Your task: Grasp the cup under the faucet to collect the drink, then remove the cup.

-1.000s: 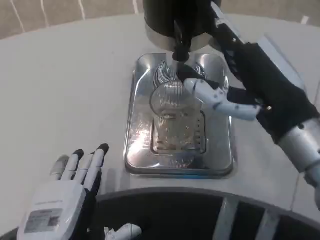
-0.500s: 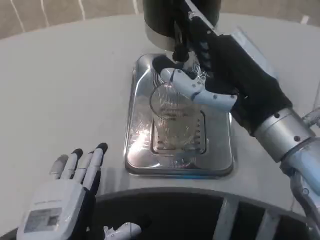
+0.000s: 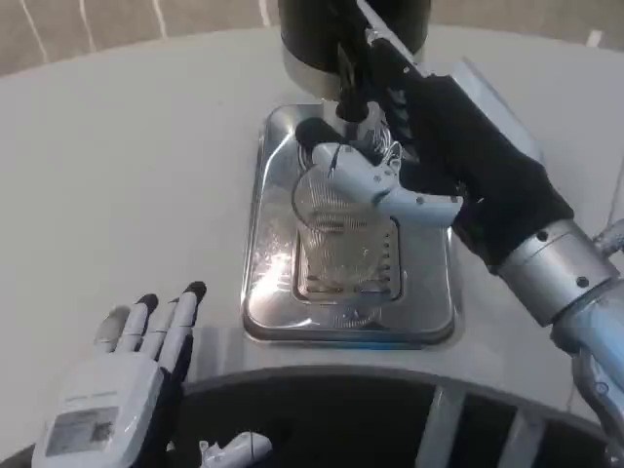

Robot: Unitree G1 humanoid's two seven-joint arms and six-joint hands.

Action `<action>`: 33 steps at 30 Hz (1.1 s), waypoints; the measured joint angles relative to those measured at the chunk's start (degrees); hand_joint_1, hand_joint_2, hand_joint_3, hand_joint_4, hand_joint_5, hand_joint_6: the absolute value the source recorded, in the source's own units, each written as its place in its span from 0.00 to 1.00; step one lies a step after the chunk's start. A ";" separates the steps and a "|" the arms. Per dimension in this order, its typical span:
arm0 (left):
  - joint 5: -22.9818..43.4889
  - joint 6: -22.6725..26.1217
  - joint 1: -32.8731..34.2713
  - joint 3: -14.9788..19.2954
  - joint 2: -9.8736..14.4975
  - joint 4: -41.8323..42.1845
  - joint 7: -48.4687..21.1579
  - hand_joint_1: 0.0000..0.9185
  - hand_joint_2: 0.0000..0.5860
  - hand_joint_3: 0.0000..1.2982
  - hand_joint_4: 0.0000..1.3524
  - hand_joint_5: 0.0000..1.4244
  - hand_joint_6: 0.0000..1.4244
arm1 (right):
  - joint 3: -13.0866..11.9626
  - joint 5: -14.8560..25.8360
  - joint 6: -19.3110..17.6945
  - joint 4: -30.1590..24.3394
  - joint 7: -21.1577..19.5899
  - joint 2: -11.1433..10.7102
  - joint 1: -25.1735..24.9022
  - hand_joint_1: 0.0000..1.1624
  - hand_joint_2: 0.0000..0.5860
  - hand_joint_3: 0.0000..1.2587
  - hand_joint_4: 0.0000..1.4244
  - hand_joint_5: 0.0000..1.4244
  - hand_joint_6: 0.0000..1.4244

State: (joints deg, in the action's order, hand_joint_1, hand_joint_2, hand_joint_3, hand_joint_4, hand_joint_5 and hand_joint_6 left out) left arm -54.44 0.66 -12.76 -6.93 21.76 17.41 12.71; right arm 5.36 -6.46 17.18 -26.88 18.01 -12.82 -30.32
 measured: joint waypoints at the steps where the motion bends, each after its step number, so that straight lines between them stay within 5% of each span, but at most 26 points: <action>1: 0.04 0.00 0.01 0.04 -0.20 -0.09 0.37 0.00 0.22 0.00 0.00 0.00 0.02 | 0.52 -0.36 -0.47 0.00 0.19 -0.86 -0.01 0.63 0.75 0.00 0.00 0.00 0.00; 10: 1.59 -0.04 0.72 0.96 -0.88 -1.26 1.47 0.00 0.24 0.00 0.00 0.00 0.03 | 3.68 -3.52 -0.62 -0.67 3.09 -6.75 -2.20 0.56 0.74 0.00 0.00 0.00 0.00; 19: 1.90 -0.04 1.63 1.17 -0.89 -2.18 2.17 0.00 0.24 0.00 0.00 0.00 0.04 | 7.69 -13.70 -1.05 -4.84 8.24 -14.68 -4.91 0.49 0.74 0.00 0.00 0.00 0.00; 33: 2.46 -0.15 2.21 1.30 -1.46 -3.35 3.51 0.00 0.15 0.00 0.00 0.00 0.05 | 7.60 -20.23 -10.10 -6.69 9.52 -20.24 -2.36 0.48 0.70 0.00 0.00 0.00 0.00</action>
State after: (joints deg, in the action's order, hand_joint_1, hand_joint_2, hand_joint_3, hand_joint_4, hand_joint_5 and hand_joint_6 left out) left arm -51.98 0.51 -10.55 -5.63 20.29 14.06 16.22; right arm 12.96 -26.69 7.08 -33.57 27.53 -33.06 -32.68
